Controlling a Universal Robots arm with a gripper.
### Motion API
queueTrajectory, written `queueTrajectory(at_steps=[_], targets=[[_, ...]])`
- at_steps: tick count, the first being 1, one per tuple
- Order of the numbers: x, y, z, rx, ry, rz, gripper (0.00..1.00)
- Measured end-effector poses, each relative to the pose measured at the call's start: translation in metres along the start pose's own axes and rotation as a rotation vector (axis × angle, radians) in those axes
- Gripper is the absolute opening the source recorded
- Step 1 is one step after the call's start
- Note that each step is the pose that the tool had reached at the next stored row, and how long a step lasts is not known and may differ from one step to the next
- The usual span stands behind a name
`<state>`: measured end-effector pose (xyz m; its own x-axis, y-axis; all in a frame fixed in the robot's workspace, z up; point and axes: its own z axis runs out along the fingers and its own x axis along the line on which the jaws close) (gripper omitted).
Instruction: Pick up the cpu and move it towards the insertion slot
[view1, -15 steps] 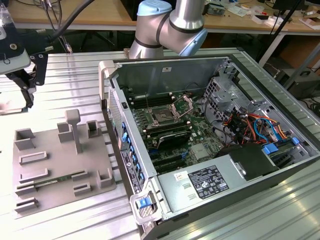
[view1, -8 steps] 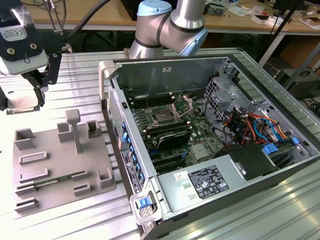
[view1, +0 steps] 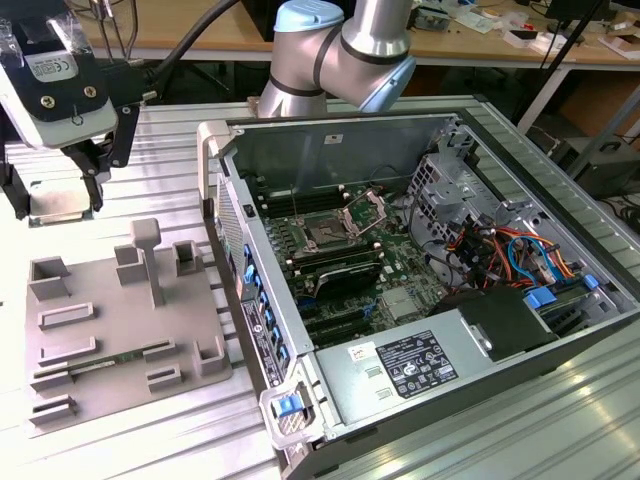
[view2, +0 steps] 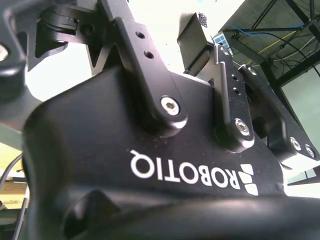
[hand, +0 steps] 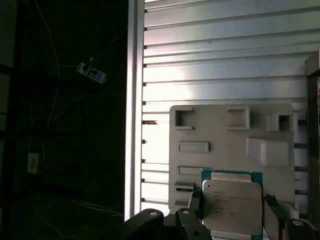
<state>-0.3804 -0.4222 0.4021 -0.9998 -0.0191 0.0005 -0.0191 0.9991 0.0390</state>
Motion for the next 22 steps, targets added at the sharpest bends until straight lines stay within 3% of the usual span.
queueTrajectory(at_steps=[22], targets=[[-0.0127, -0.0002, 0.0, -0.0001, -0.0001, 0.0, 0.55]])
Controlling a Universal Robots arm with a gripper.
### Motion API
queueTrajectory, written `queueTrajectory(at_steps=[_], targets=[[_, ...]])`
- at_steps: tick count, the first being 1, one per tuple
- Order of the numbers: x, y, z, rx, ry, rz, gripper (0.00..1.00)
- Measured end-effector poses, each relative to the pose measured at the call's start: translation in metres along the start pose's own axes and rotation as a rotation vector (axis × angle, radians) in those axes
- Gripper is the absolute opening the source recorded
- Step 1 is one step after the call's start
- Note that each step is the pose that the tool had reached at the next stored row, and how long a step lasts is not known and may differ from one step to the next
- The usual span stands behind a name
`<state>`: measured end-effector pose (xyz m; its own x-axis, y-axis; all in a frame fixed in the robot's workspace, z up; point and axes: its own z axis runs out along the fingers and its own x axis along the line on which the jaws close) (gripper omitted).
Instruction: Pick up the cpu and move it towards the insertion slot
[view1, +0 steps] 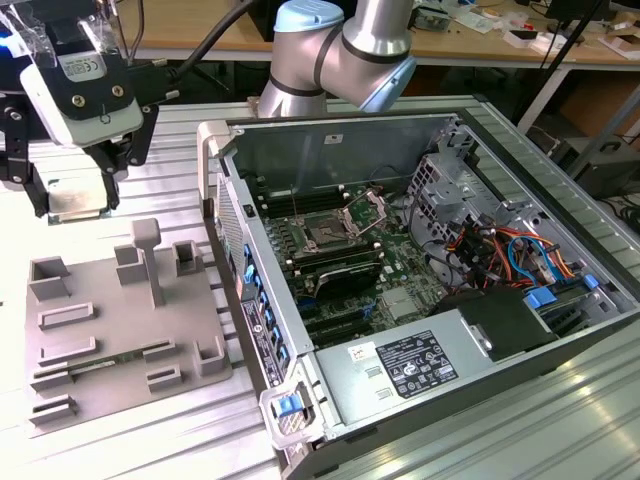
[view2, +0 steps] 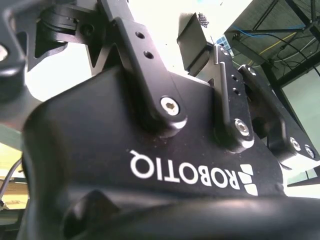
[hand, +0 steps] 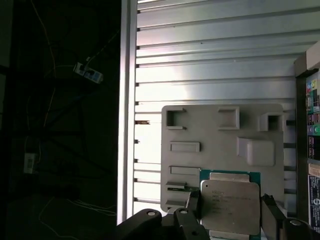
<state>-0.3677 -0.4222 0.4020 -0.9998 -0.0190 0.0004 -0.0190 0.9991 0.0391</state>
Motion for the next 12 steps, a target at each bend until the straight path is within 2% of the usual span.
queueTrajectory(at_steps=[12], targets=[[-0.0068, -0.0002, 0.0, 0.0, 0.0, 0.0, 0.55]])
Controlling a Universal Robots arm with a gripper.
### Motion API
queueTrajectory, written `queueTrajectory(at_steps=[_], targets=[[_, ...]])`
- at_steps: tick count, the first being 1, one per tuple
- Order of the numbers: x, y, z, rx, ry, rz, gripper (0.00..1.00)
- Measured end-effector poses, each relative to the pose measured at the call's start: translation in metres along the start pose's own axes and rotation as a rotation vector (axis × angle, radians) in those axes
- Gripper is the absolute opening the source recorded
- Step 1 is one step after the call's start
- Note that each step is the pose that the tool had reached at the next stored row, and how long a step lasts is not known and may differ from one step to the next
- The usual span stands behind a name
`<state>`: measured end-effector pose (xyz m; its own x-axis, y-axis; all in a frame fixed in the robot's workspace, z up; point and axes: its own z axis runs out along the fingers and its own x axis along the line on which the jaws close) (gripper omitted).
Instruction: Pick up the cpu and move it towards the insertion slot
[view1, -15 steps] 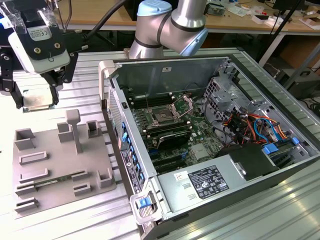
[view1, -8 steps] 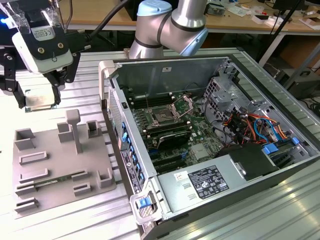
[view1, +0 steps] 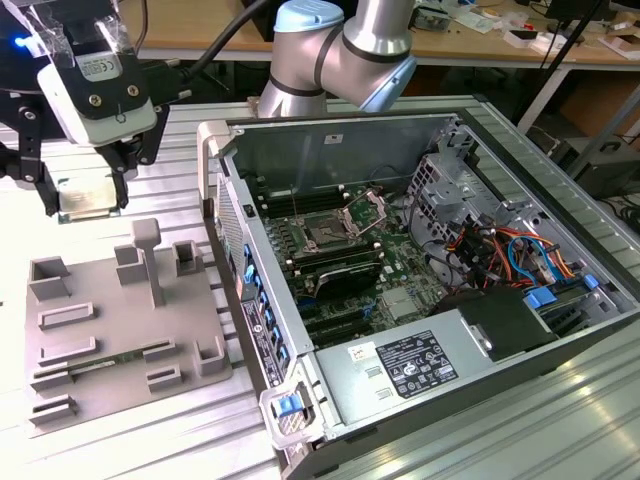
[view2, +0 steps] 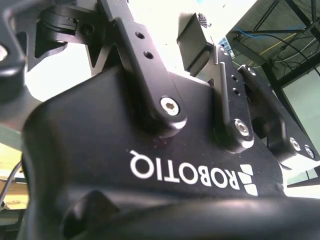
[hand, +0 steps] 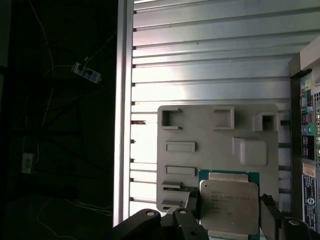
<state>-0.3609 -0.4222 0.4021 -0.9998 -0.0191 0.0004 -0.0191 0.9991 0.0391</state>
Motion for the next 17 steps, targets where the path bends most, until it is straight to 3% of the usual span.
queueTrajectory(at_steps=[17], targets=[[-0.0064, -0.0001, 0.0, 0.0, 0.0, 0.0, 0.55]])
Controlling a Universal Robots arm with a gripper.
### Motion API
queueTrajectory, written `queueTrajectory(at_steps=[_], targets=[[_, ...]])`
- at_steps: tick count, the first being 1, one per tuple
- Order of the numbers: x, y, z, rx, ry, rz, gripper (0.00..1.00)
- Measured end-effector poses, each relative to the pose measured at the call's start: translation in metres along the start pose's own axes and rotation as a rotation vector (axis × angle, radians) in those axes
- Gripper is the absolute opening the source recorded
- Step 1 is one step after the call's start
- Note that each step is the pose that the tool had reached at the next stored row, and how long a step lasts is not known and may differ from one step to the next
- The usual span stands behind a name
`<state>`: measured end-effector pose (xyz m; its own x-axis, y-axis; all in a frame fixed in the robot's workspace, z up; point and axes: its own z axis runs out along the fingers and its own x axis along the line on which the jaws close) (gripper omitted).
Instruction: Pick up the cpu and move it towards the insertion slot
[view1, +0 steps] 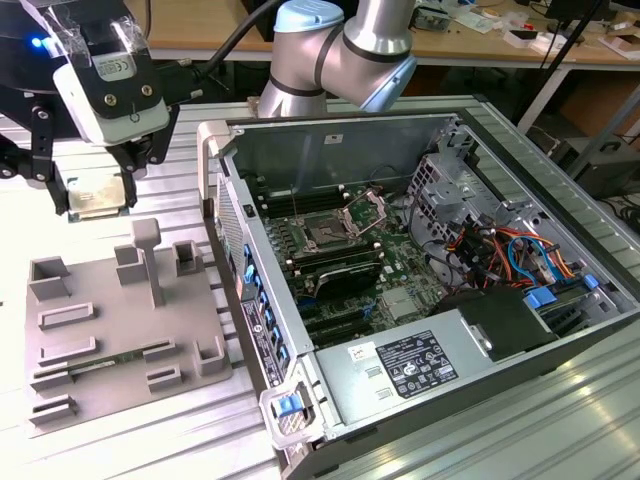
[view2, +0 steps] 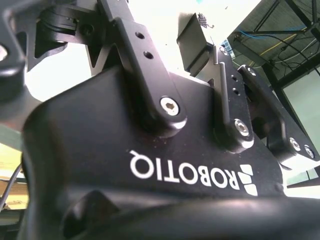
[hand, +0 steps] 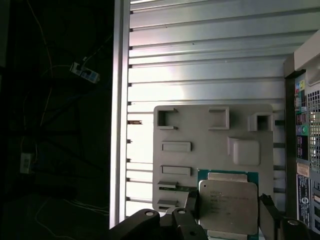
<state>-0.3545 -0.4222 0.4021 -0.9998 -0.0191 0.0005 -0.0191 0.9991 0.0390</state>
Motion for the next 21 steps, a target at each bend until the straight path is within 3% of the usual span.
queueTrajectory(at_steps=[21], targets=[[-0.0071, -0.0001, 0.0, 0.0, 0.0, 0.0, 0.55]])
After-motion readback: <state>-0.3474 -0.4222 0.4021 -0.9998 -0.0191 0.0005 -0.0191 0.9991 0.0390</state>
